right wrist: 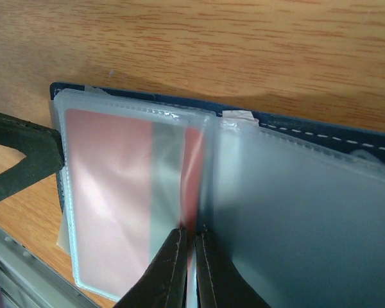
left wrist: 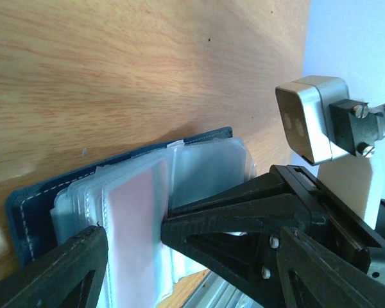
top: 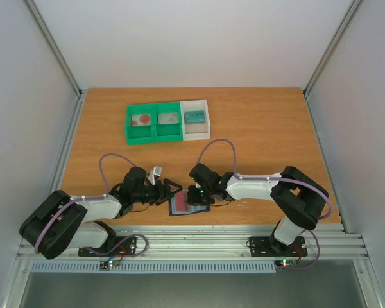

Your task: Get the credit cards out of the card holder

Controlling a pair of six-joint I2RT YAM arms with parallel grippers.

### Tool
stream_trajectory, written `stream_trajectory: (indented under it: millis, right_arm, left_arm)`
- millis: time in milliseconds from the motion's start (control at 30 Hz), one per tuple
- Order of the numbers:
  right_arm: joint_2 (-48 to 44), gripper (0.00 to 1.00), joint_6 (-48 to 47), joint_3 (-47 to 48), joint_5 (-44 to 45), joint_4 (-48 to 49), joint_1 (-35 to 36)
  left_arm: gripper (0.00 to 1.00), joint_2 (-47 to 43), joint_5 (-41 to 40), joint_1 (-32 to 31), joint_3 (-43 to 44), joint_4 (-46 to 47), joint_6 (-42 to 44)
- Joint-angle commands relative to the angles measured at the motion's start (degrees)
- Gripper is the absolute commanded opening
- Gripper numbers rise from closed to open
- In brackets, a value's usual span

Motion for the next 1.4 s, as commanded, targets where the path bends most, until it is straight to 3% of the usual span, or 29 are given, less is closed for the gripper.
stream_trajectory:
  millis: [0, 467, 900, 1033, 1233, 1367]
  right_arm:
    - [1.43, 0.06, 0.53, -1.19, 1.5, -1.84, -0.18]
    - [1.88, 0.06, 0.77, -1.29, 0.97, -1.02, -0.18]
    - [2.22, 0.06, 0.65, -1.65, 0.3, 0.41, -0.18]
    - [2.14, 0.06, 0.68, -1.82, 0.23, 1.03, -0.18]
    - [1.48, 0.07, 0.43, -3.12, -0.15, 3.69, -0.19]
    - [0.3, 0.09, -0.1, -4.02, 0.53, 5.61, -0.18]
  left_arm:
    - [0.73, -1.28, -0.95, -0.24, -1.88, 2.08, 0.47]
    - [0.73, 0.54, -0.41, -0.25, -1.58, 3.99, 0.76]
    - [0.59, 2.67, 0.08, -0.54, -0.75, 4.78, 0.61]
    - [0.49, 3.56, 0.07, -1.5, -0.28, 5.54, 0.3]
    - [0.24, 2.93, 0.03, -1.83, -0.17, 5.42, -0.05]
    - [0.2, 1.51, 0.47, -1.83, -0.05, 5.43, -0.59]
